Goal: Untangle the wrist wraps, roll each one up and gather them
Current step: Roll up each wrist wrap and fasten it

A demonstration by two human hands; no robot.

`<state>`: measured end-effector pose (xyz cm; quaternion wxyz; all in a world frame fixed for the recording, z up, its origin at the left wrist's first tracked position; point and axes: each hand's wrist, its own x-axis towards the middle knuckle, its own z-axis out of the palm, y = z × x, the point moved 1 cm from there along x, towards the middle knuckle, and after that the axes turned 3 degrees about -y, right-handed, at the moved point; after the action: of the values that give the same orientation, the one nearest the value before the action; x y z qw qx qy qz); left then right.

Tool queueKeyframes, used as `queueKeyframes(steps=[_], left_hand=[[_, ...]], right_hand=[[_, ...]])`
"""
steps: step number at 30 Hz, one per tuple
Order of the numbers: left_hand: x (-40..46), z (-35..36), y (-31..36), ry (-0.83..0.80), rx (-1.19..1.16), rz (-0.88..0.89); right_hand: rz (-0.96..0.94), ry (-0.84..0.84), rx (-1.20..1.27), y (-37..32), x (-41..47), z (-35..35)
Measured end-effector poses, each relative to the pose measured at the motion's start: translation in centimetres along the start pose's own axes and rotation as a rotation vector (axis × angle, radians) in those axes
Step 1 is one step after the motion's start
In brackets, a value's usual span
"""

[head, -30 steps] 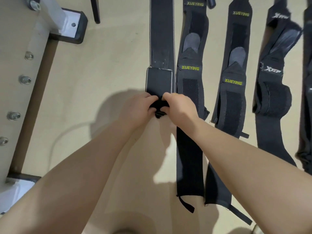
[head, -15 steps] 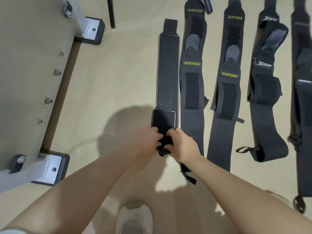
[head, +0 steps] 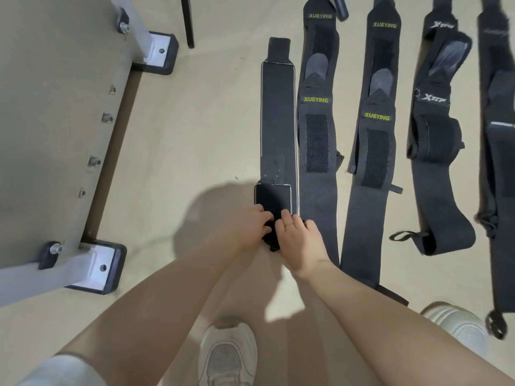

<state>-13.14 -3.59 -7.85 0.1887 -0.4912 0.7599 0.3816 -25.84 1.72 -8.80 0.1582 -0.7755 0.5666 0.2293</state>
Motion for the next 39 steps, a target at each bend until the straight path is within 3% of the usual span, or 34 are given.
queueKeyframes(steps=[4,10,14,17,20,23,25,29,35,39], left_hand=[[0.1,0.6,-0.4,0.106,-0.026,0.037],[-0.1,1.6,-0.3,0.355,-0.34,0.056],[-0.4,1.9,-0.6,0.285,-0.381,0.073],[0.0,1.6,-0.5,0.287,-0.317,0.031],[0.5,0.8,-0.1,0.334,-0.398,-0.018],[1.2,-0.3,0.2,0.283,-0.405,-0.057],[1.6,-0.8,0.2,0.232,-0.383,-0.101],[1.9,-1.0,0.2,0.205,-0.383,-0.154],[1.6,-0.3,-0.3,0.26,-0.635,-0.207],[1.2,-0.2,-0.1,0.319,-0.603,-0.194]], right_hand=[[-0.033,0.064,0.093,0.7,0.2,-0.4],[-0.058,0.078,0.229,2.2,1.5,-1.0],[0.022,-0.001,0.36,2.9,2.4,-2.3],[0.128,-0.083,0.617,3.6,3.2,-2.4],[0.273,-0.055,0.843,3.7,3.4,-2.3],[0.168,0.232,0.352,2.3,2.7,-2.4],[0.077,0.331,0.187,1.6,1.9,-1.9],[-0.027,0.299,0.169,2.3,0.6,1.0],[0.001,0.394,0.095,1.5,1.3,0.0],[0.052,0.257,0.198,1.4,1.7,-0.6]])
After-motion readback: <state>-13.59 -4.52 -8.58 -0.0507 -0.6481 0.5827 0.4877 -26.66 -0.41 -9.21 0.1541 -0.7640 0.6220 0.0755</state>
